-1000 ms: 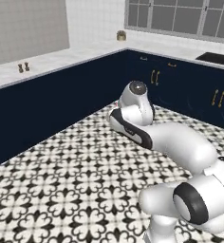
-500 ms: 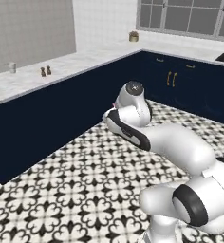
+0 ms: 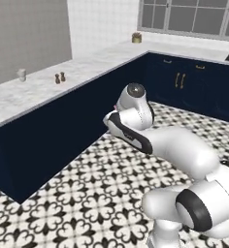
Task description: Take a straw from the drawer in front and place it inside the glass cup on the dining counter.
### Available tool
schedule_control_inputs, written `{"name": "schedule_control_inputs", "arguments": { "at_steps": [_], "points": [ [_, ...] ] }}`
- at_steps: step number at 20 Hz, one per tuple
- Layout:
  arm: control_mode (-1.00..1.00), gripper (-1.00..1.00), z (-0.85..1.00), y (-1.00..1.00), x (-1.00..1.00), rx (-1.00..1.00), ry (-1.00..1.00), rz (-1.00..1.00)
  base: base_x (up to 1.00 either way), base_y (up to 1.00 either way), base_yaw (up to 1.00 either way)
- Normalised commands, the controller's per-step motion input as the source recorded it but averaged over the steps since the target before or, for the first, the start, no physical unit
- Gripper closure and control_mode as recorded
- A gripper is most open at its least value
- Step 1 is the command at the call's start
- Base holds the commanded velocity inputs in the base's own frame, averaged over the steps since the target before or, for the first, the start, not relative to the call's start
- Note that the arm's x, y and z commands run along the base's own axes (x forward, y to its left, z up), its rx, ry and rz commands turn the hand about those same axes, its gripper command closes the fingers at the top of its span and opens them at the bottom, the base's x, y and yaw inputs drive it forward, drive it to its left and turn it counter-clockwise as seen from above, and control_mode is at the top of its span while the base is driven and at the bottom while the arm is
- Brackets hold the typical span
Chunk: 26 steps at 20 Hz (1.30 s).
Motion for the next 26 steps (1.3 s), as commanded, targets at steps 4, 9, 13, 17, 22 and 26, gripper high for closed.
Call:
{"name": "schedule_control_inputs", "arguments": {
  "at_steps": [4,9,13,17,22,26],
  "points": [
    [1.0,1.0,0.0,0.0,0.0,0.0,0.0,0.0,0.0,1.0,-0.24],
    [1.0,1.0,0.0,0.0,0.0,0.0,0.0,0.0,0.0,1.0,-0.25],
    [1.0,1.0,0.0,0.0,0.0,0.0,0.0,0.0,0.0,1.0,-0.26],
    [1.0,1.0,0.0,0.0,0.0,0.0,0.0,0.0,0.01,1.0,-0.27],
    [1.0,1.0,0.0,0.0,0.0,0.0,0.0,0.0,0.15,1.0,-0.29],
    [1.0,1.0,0.0,0.0,0.0,0.0,0.0,0.0,0.23,1.0,-0.3]
  ]
}}
